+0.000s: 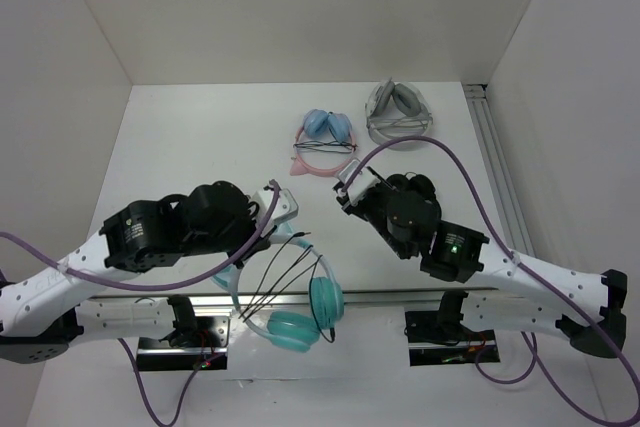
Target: Wrap the headphones
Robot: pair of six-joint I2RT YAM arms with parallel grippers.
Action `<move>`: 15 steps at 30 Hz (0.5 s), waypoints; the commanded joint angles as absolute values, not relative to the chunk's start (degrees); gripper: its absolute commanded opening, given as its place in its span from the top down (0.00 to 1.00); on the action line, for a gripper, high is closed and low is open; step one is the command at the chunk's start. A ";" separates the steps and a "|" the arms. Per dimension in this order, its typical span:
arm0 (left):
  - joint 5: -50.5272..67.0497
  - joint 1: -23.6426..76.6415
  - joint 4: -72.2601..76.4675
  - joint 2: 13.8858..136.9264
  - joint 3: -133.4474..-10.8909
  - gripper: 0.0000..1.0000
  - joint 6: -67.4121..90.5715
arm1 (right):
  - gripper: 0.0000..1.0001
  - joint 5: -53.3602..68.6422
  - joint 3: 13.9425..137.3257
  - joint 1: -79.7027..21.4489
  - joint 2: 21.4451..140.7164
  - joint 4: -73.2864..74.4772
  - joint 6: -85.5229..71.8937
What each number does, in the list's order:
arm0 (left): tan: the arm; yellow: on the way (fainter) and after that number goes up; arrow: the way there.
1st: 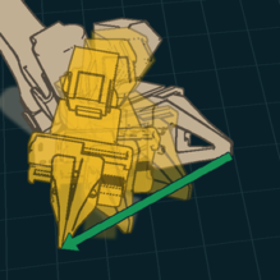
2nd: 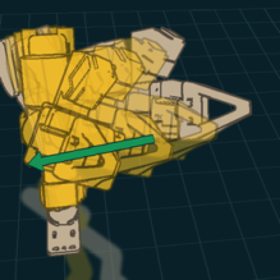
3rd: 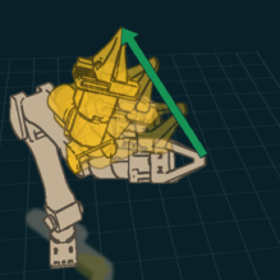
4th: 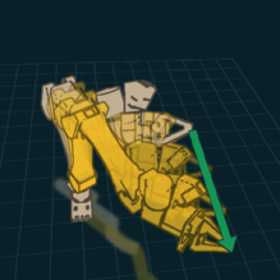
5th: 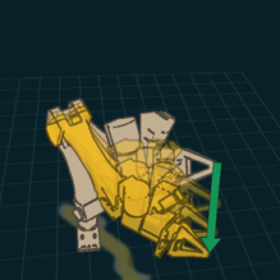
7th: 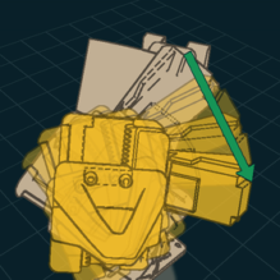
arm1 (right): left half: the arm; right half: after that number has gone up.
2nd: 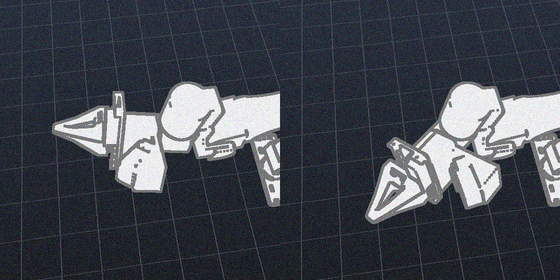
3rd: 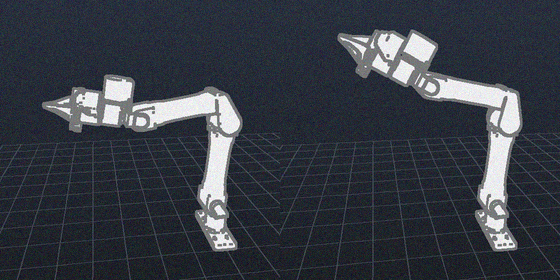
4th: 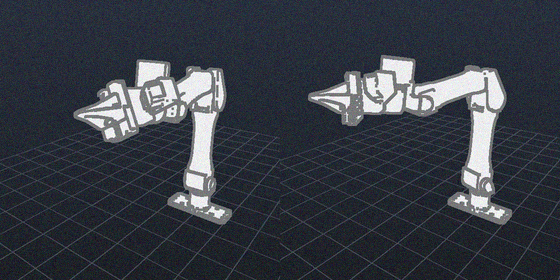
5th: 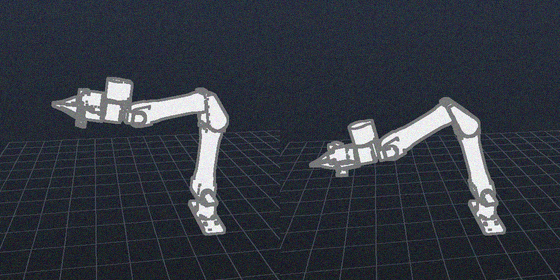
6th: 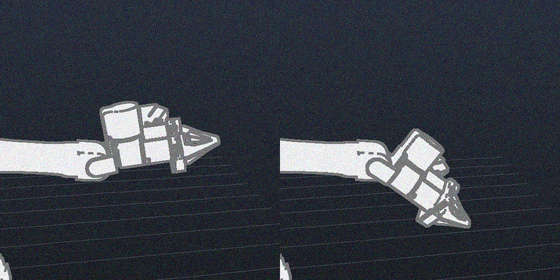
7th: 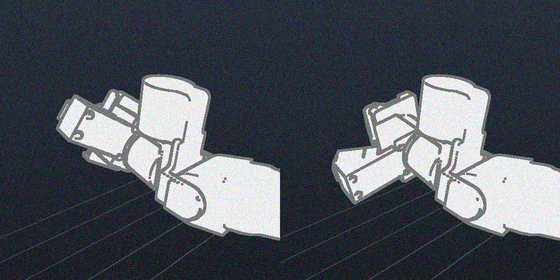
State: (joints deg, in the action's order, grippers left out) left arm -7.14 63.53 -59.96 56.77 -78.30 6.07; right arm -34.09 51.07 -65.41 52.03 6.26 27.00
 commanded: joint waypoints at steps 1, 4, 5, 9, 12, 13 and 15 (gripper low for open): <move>-5.09 63.54 -58.18 56.16 -81.47 1.00 7.29 | 0.58 -38.76 51.24 -64.87 52.38 1.85 28.30; -5.10 63.54 -58.79 56.16 -80.95 1.00 7.29 | 0.58 -39.37 51.24 -64.86 53.43 1.85 28.30; -5.97 63.54 -59.41 56.77 -80.95 1.00 7.29 | 0.58 -39.37 51.24 -64.34 53.44 1.15 28.30; -9.31 63.54 -61.52 57.83 -80.95 1.00 7.82 | 0.56 -40.60 50.71 -63.72 54.05 -0.52 28.30; -13.70 63.54 -62.23 59.49 -80.25 1.00 9.13 | 0.55 -43.76 50.71 -63.11 54.67 -1.93 28.30; -15.02 63.54 -62.75 60.55 -79.64 1.00 9.14 | 0.55 -45.25 50.71 -62.50 55.45 -2.63 28.30; -18.88 63.54 -62.75 61.87 -79.63 1.00 10.63 | 0.55 -46.31 50.71 -61.96 56.34 -3.69 27.60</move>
